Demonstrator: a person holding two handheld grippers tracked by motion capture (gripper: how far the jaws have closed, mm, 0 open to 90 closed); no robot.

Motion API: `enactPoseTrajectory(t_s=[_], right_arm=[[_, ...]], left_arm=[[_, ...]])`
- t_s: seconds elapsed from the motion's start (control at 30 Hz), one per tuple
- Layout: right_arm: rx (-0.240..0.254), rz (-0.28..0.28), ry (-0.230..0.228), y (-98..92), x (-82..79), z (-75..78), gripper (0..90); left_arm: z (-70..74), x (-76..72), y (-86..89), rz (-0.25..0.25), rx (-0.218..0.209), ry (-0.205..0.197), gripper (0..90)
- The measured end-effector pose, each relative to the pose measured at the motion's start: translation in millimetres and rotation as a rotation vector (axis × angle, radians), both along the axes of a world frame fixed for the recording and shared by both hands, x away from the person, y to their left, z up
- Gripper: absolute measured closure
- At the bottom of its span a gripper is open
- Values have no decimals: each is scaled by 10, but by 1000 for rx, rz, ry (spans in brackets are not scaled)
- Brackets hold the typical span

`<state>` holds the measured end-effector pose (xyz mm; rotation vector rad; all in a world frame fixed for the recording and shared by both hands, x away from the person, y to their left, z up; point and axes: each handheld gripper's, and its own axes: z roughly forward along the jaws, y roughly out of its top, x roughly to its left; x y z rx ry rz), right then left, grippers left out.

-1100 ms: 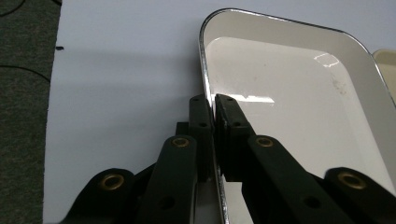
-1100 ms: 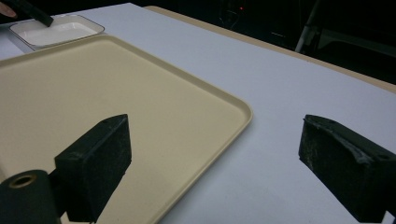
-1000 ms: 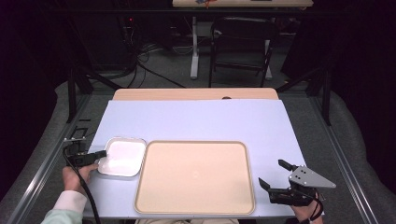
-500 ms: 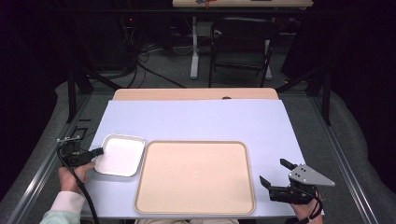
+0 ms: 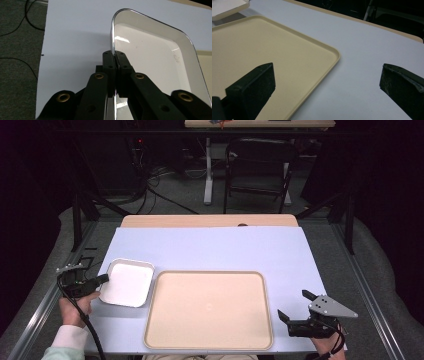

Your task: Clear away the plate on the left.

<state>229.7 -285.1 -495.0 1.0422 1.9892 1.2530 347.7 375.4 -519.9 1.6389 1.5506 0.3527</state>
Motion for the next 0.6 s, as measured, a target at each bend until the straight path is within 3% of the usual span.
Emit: enactPoseTrajectory(t_s=[0.27,0.6], right_arm=[[2,-7,-6,-11,8,1,0],[11,-29,4,-7,20,10,0]], left_arm=[[125,-46,-80,-16,-16,-49,883],[243,-81,-227,-57,-6,-88,883]])
